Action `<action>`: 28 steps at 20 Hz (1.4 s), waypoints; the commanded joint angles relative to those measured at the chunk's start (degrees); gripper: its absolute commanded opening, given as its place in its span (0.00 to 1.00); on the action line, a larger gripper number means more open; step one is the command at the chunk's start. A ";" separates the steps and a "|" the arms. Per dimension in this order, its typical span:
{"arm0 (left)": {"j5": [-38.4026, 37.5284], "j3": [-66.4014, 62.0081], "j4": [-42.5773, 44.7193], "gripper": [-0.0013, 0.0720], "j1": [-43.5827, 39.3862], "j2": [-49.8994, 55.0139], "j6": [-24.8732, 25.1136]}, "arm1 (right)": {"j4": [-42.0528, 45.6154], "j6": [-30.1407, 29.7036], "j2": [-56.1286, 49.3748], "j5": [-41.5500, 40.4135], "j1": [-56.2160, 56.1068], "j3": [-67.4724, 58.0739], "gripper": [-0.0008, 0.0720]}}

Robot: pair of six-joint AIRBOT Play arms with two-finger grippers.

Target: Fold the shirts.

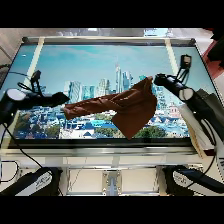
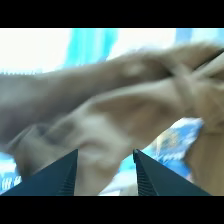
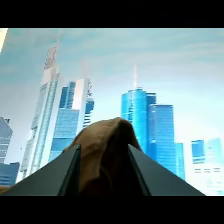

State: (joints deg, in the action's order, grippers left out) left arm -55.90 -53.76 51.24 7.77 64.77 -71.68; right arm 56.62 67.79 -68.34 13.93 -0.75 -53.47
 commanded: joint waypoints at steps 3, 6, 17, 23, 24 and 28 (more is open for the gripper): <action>-1.73 -12.72 -0.96 0.69 0.02 -0.04 0.26 | 8.39 7.17 11.26 31.50 16.85 1.05 0.48; -2.38 -12.83 -2.16 0.76 0.02 -0.04 0.11 | -0.66 8.13 11.04 42.36 23.91 8.87 0.48; -2.03 -12.83 -5.22 0.76 0.02 -0.04 0.13 | -35.23 -4.33 4.26 29.88 21.40 31.39 0.48; -2.40 -12.83 -5.20 0.76 0.02 -0.04 0.13 | -49.03 -12.39 -3.65 20.55 12.70 30.86 0.34; -2.54 -12.83 -5.20 0.76 0.02 -0.04 0.13 | -48.78 -12.39 -3.67 20.39 13.09 30.86 0.39; -2.54 -12.83 -5.18 0.76 0.02 -0.02 0.15 | -48.98 -16.09 -3.17 26.38 18.53 30.86 0.66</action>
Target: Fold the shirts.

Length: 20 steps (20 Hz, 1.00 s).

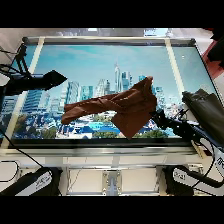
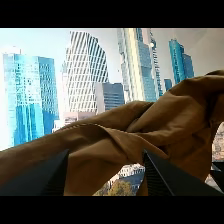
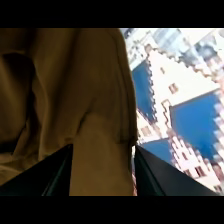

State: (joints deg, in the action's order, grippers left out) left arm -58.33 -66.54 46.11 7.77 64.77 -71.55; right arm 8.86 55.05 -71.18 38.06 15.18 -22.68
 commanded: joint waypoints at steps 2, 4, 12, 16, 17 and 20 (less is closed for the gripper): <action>-0.07 -0.04 -0.04 0.76 0.02 -0.04 0.02 | -1.64 -3.08 -0.24 4.02 5.84 0.07 0.66; 0.09 -0.04 -0.04 0.76 0.02 -0.04 0.02 | -1.60 -1.29 -0.24 3.61 6.01 0.07 0.62; 0.17 -0.04 -0.04 0.76 0.02 -0.04 0.02 | -3.48 -0.83 -0.26 -2.23 -2.23 0.07 0.61; 0.20 -0.04 -0.02 0.76 0.02 -0.02 0.07 | -5.53 -0.85 -0.26 -5.29 -4.50 0.07 0.51; 0.20 -0.04 -0.02 0.76 0.02 -0.02 0.28 | -6.12 -0.87 -0.26 -5.33 -4.57 0.07 0.51; 0.50 -0.04 0.02 0.76 0.02 -0.02 1.09 | -7.32 -2.29 -0.26 -5.44 -4.57 0.07 0.17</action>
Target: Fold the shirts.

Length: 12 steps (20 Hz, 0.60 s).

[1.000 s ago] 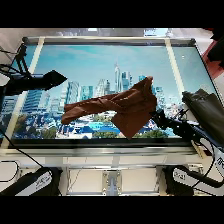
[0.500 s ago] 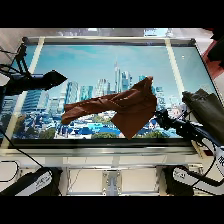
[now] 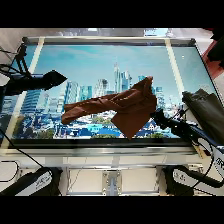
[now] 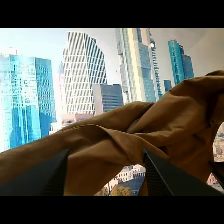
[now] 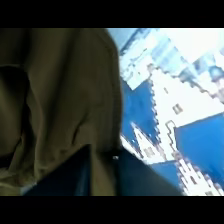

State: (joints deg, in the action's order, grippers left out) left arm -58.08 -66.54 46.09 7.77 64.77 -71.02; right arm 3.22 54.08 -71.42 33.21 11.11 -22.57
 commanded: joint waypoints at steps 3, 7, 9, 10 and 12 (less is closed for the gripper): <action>1.95 0.02 1.49 0.76 0.02 -0.02 0.59 | -6.43 -6.38 -0.02 0.22 -0.50 -0.07 0.05; 8.31 3.21 12.11 0.76 0.02 1.01 -8.41 | -17.40 -16.22 0.00 6.01 0.83 -0.07 0.05; 9.33 6.54 14.32 0.76 0.02 3.19 -18.99 | -17.92 -16.83 0.00 9.60 2.16 -0.04 0.05; 9.86 7.80 14.14 0.76 0.02 4.94 -21.11 | -17.81 -16.85 0.00 11.41 2.71 -0.04 0.05; 12.28 8.66 14.16 0.76 0.02 8.57 -20.06 | -17.86 -16.85 0.02 14.27 3.13 -0.04 0.05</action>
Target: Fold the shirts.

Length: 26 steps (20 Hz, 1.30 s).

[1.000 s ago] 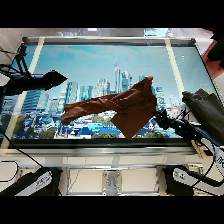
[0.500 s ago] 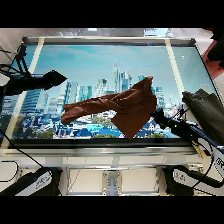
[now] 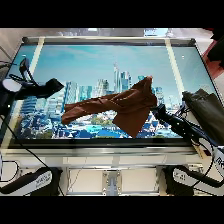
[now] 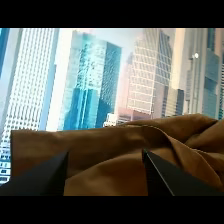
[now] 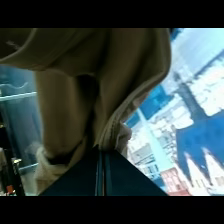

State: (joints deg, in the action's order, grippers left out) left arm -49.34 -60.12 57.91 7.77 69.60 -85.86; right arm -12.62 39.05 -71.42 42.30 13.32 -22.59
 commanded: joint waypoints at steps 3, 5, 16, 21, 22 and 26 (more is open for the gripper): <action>4.33 2.05 2.69 0.76 -0.02 8.55 14.43 | -2.40 -1.77 0.02 7.80 0.87 -0.02 0.05; 5.09 2.05 6.10 0.76 -0.02 10.27 18.08 | -3.80 -1.79 0.00 9.53 0.87 -0.02 0.05; -9.33 -8.70 9.22 0.76 -0.02 22.88 8.94 | -6.12 -1.81 0.00 13.00 0.85 -0.02 0.05; -10.97 -8.70 13.00 0.76 -0.02 23.08 8.55 | -7.19 -1.86 0.00 13.40 0.85 -0.02 0.05; -10.73 -8.70 13.03 0.76 -0.15 23.15 8.04 | -7.78 -1.99 0.00 13.42 0.85 -0.02 0.05; -10.14 -8.70 12.87 0.76 -2.43 24.11 7.80 | -11.23 -4.55 0.02 14.86 0.85 -0.02 0.05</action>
State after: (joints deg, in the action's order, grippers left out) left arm -59.53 -68.73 70.43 6.63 93.06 -77.58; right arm -21.41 36.10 -71.42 56.01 14.13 -22.59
